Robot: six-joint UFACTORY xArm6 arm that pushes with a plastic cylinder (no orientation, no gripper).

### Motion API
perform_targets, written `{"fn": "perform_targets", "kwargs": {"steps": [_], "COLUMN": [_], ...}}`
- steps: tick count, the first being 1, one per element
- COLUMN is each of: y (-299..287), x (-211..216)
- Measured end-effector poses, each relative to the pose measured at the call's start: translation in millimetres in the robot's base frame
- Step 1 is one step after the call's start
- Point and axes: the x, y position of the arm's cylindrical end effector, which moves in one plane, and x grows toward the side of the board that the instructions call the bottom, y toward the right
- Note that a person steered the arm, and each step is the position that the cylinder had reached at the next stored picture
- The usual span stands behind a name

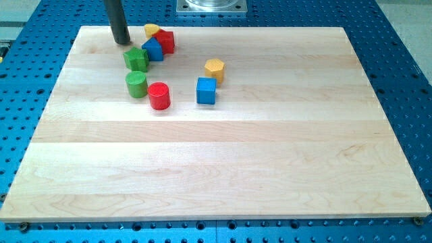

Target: Place the heart diagonally to the hexagon

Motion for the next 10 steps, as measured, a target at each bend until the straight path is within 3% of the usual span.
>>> {"fn": "perform_targets", "kwargs": {"steps": [4,6,8,9,10], "y": [105.5,108.5,194.6,248.4,282.3], "x": [-24.1,-42.2,-23.0,-39.5,-13.6]}}
